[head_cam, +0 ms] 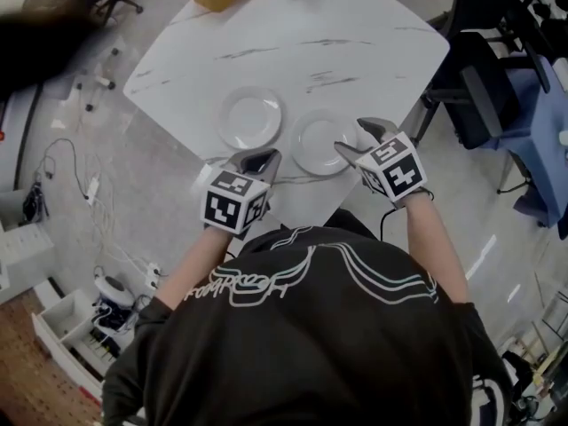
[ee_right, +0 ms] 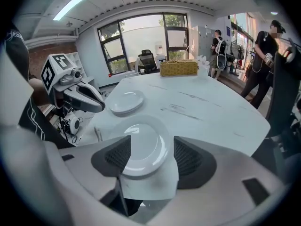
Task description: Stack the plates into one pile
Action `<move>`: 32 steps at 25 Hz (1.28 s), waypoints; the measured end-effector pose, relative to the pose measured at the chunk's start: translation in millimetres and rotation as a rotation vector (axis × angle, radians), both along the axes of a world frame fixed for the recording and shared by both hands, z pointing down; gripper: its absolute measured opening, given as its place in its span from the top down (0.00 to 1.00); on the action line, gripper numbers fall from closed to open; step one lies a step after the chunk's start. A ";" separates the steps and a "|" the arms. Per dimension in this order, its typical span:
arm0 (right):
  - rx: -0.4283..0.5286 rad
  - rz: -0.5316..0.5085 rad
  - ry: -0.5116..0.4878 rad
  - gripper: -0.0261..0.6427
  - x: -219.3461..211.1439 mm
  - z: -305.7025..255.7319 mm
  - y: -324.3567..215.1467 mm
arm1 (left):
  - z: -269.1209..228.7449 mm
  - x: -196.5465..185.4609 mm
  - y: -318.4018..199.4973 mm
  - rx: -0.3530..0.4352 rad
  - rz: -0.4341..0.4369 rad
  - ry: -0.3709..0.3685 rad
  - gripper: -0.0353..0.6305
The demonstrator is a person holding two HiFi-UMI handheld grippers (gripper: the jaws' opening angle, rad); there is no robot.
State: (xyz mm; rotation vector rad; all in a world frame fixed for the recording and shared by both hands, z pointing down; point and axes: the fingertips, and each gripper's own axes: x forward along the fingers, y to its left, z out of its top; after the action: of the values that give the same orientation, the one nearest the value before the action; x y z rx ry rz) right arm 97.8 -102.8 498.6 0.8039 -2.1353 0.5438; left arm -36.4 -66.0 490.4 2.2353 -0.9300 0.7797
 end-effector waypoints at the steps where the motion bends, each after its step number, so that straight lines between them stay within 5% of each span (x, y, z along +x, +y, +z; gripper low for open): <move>1: -0.009 -0.008 -0.002 0.53 2.7 0.8 0.9 | -0.2 5.8 -0.8 -0.001 0.005 -0.007 0.90; 20: -0.132 -0.108 -0.084 0.53 20.9 24.5 19.6 | 45.9 46.9 -0.3 -0.063 -0.012 -0.117 0.90; 32: -0.152 -0.037 -0.135 0.53 26.8 35.3 14.4 | 56.1 43.0 1.6 -0.049 -0.010 -0.172 0.90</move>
State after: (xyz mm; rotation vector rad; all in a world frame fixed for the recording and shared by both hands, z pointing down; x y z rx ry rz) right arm 124.6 -88.4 534.0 0.6586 -2.1952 0.7501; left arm 6.6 -64.4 546.5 2.1459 -0.9901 0.9914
